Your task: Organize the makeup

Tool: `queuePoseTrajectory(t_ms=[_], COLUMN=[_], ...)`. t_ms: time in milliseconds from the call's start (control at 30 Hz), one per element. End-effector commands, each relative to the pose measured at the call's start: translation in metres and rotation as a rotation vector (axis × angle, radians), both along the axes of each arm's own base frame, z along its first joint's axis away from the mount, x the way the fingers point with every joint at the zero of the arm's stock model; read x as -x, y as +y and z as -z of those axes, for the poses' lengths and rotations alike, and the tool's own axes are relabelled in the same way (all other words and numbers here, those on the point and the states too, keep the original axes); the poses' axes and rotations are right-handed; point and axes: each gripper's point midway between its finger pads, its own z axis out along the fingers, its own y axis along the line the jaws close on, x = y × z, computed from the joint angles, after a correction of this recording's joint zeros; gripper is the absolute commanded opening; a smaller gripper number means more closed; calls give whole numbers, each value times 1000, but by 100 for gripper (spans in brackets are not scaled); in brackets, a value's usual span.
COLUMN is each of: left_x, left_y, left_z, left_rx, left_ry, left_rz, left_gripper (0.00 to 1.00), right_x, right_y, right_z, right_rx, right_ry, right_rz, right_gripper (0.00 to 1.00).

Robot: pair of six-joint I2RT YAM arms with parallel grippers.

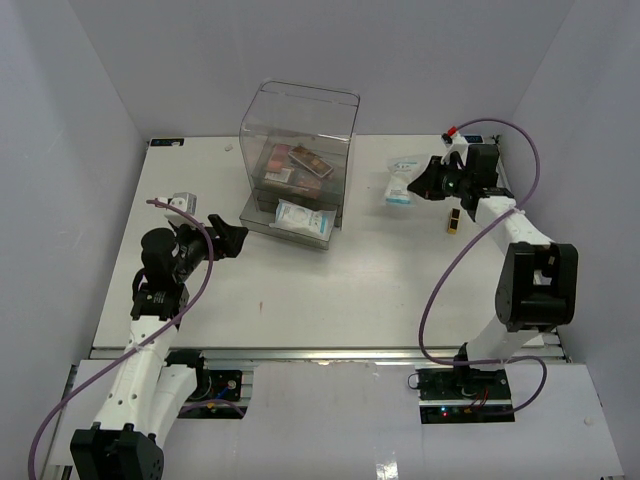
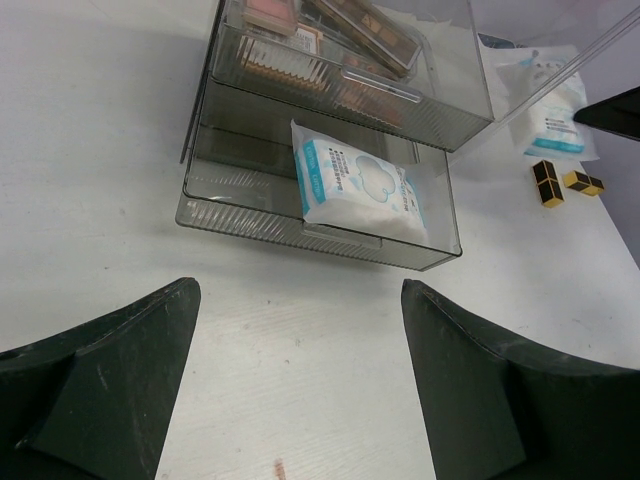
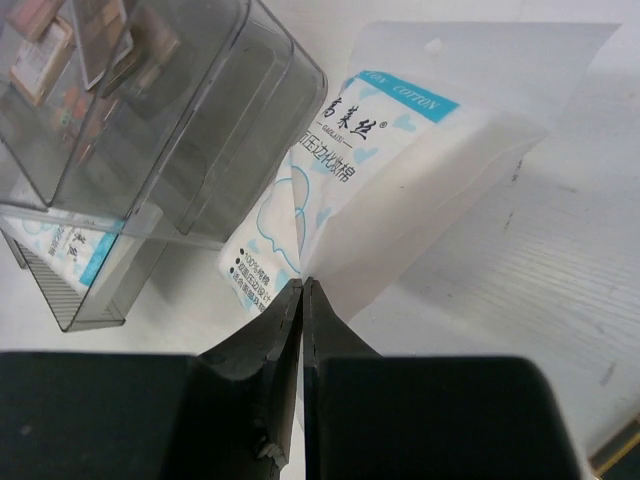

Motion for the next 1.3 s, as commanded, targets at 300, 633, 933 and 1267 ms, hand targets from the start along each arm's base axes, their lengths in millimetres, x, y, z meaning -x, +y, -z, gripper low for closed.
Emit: queuePoseTrajectory(t_ms=[300,633,933,1267], left_x=[1,0,0,2], left_y=[-4,-5,-5,-8], left_z=[-7,-3,-2,-6], left_rx=[15,17,16,20], left_ry=[-26,-10,-8,-20], left_rz=[28,33,34,53], left_gripper=[93,93,93,93], right_x=[101,139,149,170], right_y=[13,41,35,-8], right_z=[-86,-99,-2,65], right_rx=[227,232,385,551], right_ry=[-412,-469,-209,92], right_rz=[-251,-373,-449,-367], right_gripper=[8,8,44,90])
